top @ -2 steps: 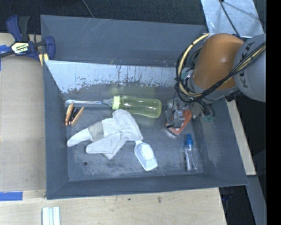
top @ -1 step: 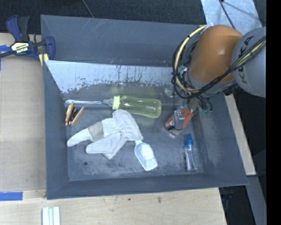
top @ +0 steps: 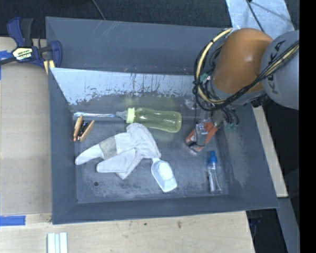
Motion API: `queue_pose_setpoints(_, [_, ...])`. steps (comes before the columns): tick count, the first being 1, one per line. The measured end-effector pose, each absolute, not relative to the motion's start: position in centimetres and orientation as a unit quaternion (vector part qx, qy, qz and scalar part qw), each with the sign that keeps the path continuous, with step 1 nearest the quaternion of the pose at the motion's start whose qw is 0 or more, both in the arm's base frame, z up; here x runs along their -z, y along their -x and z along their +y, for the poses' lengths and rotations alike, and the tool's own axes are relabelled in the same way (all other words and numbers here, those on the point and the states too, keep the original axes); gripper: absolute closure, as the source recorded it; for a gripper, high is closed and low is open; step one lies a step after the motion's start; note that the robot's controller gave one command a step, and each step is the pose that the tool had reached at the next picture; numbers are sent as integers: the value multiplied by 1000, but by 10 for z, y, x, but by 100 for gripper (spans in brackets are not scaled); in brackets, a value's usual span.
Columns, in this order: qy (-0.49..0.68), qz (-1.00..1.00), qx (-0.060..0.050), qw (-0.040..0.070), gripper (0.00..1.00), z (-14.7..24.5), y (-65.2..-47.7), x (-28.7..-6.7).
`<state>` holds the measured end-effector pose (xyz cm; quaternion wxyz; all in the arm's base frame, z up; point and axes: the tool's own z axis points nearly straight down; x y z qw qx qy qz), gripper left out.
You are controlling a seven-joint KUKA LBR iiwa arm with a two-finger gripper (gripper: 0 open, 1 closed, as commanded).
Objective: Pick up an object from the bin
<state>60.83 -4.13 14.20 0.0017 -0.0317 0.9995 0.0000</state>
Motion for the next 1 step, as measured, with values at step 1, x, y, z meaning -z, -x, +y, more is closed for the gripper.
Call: queue_pose_setpoints(1, [23, 1000, 0, 6, 0, 12, -618, -86])
